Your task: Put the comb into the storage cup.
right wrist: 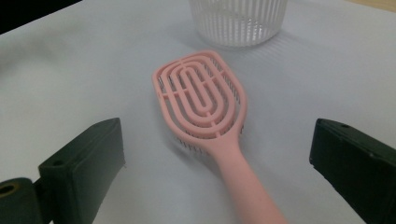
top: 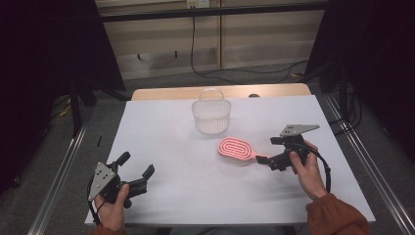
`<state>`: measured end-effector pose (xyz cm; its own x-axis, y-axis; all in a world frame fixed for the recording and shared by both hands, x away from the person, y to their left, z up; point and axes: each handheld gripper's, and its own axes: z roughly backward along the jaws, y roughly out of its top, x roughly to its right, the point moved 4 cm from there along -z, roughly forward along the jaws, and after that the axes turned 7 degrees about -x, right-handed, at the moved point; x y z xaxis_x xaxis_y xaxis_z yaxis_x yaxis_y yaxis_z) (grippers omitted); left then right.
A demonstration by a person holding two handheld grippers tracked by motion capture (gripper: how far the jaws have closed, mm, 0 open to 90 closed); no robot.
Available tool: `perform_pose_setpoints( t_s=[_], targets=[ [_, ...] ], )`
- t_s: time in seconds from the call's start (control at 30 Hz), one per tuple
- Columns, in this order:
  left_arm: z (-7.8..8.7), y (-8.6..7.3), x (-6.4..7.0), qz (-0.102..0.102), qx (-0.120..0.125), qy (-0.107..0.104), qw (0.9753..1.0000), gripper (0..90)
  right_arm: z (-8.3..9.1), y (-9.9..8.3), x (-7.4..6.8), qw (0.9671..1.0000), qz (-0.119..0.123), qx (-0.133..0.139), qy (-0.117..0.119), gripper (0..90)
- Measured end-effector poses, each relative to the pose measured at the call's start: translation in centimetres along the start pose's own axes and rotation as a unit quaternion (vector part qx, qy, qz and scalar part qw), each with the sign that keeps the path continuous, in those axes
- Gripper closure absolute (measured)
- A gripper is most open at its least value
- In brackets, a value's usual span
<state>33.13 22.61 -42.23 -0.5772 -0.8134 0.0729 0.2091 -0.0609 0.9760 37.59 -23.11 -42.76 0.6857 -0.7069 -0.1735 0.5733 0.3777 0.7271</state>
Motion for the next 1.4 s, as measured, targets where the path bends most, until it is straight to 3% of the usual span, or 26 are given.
perform_pose_setpoints(
  t_s=[0.47,0.6,0.87,1.17,1.4],
  targets=[
    [0.0,0.0,0.1,-0.001,0.001,-0.003,1.0,3.2,-1.3,0.9,-0.5,0.9994,0.02,-0.026,0.008,2.9],
    [0.1,0.1,0.0,-0.002,0.002,-0.002,1.0,3.1,-2.1,1.4,-0.5,0.9984,0.035,-0.043,0.01,4.7],
    [0.0,0.1,0.2,0.001,0.004,-0.005,1.0,3.1,-2.9,2.4,-0.6,0.9974,0.038,-0.054,0.028,4.1],
    [0.0,0.1,0.3,0.0,0.002,-0.007,1.0,3.1,-3.9,3.5,-0.3,0.996,0.05,-0.066,0.032,4.4],
    [0.0,0.1,0.2,-0.001,0.003,-0.006,1.0,3.1,-5.0,3.6,-0.1,0.9936,0.056,-0.092,0.035,4.6]
  ],
)
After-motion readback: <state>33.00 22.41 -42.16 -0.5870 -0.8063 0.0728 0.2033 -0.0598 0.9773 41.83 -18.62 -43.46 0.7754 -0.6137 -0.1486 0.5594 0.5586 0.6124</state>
